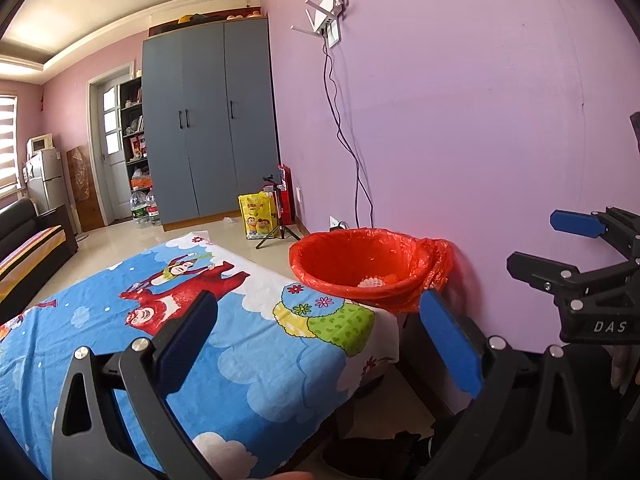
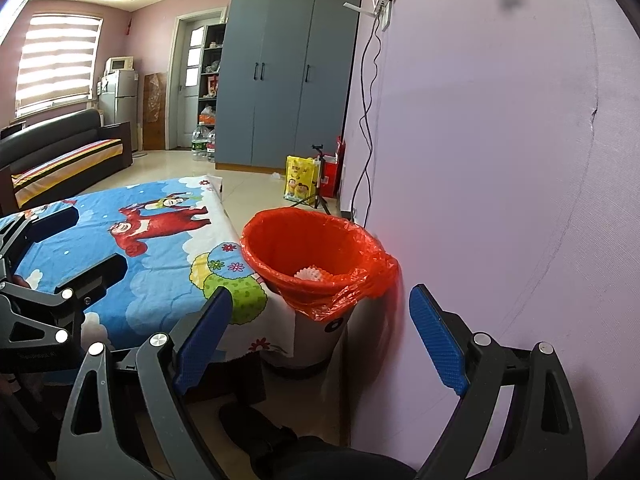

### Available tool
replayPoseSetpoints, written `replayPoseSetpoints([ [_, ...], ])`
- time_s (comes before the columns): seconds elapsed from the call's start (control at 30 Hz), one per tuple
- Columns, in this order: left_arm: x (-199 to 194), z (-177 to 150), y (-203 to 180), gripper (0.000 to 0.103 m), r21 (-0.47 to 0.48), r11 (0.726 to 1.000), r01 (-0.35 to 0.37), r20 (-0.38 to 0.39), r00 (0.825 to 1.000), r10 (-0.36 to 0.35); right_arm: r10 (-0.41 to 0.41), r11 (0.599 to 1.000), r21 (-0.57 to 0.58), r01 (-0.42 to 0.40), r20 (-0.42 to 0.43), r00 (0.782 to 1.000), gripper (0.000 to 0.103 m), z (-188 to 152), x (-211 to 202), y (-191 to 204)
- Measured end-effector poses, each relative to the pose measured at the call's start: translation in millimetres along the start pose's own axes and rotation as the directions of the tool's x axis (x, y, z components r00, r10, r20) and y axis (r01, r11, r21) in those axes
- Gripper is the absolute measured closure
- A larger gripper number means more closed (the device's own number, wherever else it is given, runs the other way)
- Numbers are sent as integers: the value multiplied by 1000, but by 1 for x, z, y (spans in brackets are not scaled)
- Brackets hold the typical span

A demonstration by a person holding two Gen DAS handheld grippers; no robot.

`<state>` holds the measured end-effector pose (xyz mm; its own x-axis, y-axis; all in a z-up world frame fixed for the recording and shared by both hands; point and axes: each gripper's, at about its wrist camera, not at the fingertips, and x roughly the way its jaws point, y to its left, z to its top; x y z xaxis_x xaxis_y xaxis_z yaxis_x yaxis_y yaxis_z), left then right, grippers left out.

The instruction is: Collect trash

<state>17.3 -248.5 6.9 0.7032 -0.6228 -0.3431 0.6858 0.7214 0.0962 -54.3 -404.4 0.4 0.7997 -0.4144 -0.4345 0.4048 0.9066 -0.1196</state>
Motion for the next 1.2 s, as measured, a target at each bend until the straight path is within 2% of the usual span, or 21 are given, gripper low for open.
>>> replayPoseSetpoints([
  [1.2, 4, -5, -6, 5, 23, 1000, -7, -9, 1000, 7, 3, 1000, -5, -3, 5, 1000, 19, 3, 0, 6],
])
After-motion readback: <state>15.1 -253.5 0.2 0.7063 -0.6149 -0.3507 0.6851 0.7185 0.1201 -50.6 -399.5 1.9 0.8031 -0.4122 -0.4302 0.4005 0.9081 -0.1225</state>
